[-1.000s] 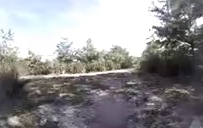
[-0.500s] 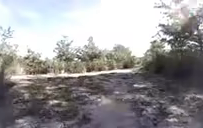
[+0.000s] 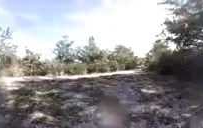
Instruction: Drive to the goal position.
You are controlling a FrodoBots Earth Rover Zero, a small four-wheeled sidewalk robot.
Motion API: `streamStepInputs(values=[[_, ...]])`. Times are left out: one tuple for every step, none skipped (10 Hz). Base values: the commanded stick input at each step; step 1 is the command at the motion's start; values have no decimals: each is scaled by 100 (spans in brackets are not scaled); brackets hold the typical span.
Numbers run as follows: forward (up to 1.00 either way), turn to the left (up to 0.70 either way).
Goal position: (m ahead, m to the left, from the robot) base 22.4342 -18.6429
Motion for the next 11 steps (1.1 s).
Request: streamStepInputs(values=[[85, 0], [85, 0], [85, 0], [85, 0], [85, 0], [85, 0], [85, 0], [85, 0], [85, 0], [85, 0], [85, 0]])
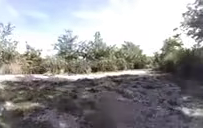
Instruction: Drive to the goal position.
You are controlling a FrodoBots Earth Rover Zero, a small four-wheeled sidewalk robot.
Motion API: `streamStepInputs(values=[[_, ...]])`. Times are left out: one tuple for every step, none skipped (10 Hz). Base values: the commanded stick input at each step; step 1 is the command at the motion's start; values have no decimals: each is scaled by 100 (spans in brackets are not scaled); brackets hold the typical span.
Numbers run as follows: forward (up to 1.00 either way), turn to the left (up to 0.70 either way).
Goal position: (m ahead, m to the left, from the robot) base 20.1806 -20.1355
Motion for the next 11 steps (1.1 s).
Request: streamStepInputs(values=[[85, 0], [85, -20], [85, -34], [85, -7], [85, 0], [85, -15], [85, -12], [85, 0], [85, -12], [85, -33], [85, 0]])
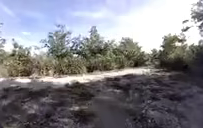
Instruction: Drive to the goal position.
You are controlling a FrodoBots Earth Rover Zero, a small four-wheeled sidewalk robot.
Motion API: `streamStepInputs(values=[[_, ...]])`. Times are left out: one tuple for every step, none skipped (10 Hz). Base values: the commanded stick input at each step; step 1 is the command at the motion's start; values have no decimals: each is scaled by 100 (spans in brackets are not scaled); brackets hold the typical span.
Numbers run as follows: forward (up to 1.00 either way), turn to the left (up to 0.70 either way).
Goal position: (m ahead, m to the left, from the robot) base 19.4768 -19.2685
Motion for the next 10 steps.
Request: streamStepInputs(values=[[85, 0], [85, 0], [85, 0], [85, 0], [85, 0], [85, 0], [85, 0], [85, 0], [85, -5], [85, -18]])
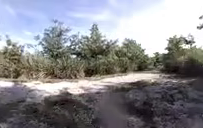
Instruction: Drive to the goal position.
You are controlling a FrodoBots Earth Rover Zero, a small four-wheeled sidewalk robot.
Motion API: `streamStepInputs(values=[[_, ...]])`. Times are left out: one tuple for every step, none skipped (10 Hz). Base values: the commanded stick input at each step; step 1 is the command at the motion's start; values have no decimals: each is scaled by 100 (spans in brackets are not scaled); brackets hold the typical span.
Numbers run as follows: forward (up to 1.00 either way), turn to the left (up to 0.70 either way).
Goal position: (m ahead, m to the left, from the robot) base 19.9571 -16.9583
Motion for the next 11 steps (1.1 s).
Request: streamStepInputs(values=[[85, -33], [85, -1], [85, 0], [85, -18], [85, -34], [85, -27], [85, -15], [85, -27], [85, -17], [85, -7], [85, -22]])
